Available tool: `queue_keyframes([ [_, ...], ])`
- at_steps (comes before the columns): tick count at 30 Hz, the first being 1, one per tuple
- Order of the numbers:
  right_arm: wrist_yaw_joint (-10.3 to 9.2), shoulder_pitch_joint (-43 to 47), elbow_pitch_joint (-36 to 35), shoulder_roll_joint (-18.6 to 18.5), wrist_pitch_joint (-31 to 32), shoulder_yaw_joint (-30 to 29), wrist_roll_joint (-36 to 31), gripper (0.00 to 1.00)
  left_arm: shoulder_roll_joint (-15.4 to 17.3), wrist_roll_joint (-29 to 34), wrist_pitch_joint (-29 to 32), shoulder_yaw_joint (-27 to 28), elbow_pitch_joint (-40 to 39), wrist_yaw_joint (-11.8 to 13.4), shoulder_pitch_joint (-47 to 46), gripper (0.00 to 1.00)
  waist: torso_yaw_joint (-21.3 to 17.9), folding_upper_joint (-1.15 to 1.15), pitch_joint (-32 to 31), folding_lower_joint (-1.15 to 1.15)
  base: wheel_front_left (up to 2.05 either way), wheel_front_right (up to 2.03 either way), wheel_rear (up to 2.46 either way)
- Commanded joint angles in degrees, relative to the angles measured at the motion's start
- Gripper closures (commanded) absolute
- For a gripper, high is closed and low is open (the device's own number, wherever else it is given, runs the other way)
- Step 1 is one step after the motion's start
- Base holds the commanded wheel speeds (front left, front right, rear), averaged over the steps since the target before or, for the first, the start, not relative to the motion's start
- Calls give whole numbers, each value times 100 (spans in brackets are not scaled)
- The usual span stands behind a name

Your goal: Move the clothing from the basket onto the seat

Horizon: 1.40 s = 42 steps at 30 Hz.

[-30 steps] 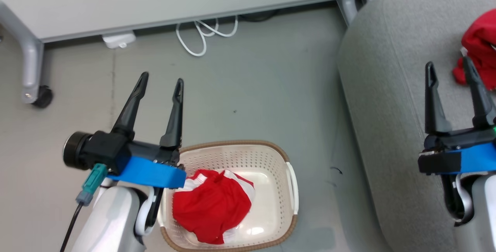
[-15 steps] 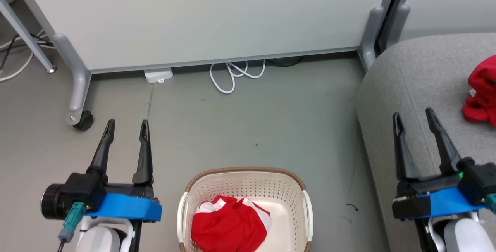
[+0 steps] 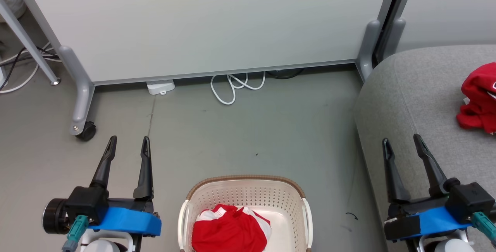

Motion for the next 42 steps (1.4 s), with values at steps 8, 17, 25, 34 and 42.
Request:
queue_keyframes([
  [8, 3, 85, 42, 55, -19, 12, -13, 0, -71, 114, -15, 108, 14, -80, 69, 0, 10, 0, -48, 1, 0, 0, 0],
  [17, 3, 102, 64, 66, -18, 22, -26, 0, -115, 184, -15, 179, 10, -134, 96, 0, 13, 0, -77, 1, 0, 0, 0],
  [25, 3, 65, 57, 73, -19, 52, -13, 0, -115, 228, -15, 110, 63, -153, -48, 0, -15, 0, -41, 1, 0, 0, 0],
  [34, 3, -117, 12, 71, -18, 148, -53, 0, 172, 152, -15, -653, 527, -184, -688, 0, -103, 0, 134, 1, 0, 0, 0],
  [42, 3, -501, -55, -63, -19, 375, -85, 0, 523, -59, -14, -1837, 1442, -170, -1556, 0, -291, 0, 598, 1, 0, 0, 0],
])
